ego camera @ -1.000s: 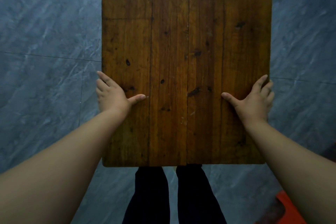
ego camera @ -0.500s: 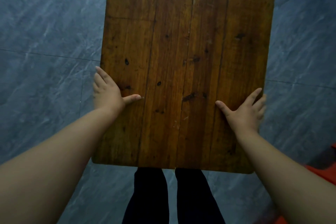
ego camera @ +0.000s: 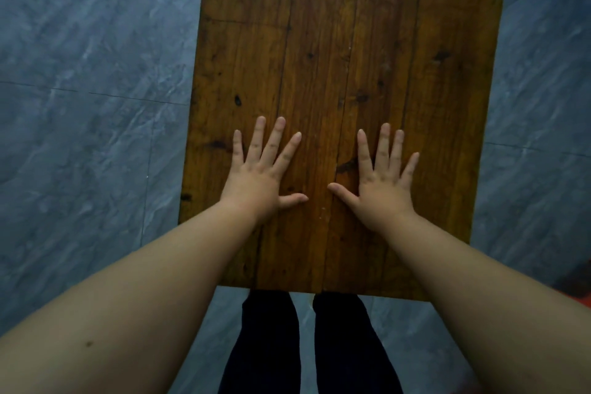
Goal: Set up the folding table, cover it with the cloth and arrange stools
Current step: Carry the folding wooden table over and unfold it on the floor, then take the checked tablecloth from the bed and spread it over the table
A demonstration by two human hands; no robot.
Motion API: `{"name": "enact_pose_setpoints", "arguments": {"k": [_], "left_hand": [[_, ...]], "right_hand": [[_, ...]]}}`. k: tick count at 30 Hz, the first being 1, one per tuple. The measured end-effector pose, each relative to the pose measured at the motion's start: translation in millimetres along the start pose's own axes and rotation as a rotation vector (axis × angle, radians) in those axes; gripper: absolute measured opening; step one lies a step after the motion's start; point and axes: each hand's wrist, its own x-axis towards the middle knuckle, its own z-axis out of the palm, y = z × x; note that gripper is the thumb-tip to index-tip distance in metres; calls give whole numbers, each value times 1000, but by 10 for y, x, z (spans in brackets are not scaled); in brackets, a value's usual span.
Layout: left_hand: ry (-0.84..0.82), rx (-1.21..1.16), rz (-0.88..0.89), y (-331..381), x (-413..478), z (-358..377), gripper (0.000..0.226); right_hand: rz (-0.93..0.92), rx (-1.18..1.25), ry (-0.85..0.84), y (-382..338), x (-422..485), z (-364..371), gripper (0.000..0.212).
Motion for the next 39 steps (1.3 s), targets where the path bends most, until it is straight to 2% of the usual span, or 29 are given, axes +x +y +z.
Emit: {"name": "enact_pose_setpoints", "arguments": {"k": [4,6,9,12,14,19,22,24,27,29,39], "left_hand": [[-128,5,-10,77,-63,-412,95],[-137,-69,-75,46,-213,-784,82],[74,-109,-116,-101,-673,-1478,72],[396,-180,-137,-234,-1381,-2361,68],[584,-166,-152,-329,-1838,-2952,63],[827,-203,-350,-507,-3332,-4280,53],[836,-152,-452,-503,-4132,-4645,59],[867,-176,-506,-506,-4586,-4683,62],[1030,-329,-641,-501,-5152,-4519,61],[1103,-342,-750,-530,-5477,-4299,63],[947,-337,-1207,-1726,-7647,-2967,65]], "right_hand": [[28,-120,-266,-70,17,-343,112],[0,-100,-284,-106,-49,-701,102],[-83,23,-72,-120,-422,-1520,75],[-339,117,240,-151,-1182,-2486,62],[-434,203,426,-194,-1686,-3057,58],[-672,265,687,-534,-2980,-4272,52],[-824,238,794,-882,-3635,-4695,52],[-933,218,832,-1171,-4030,-4852,53],[-1060,234,833,-1709,-4523,-4932,57],[-1136,262,815,-2130,-4808,-4860,59],[-1436,220,581,-4433,-6152,-3958,61]]}}
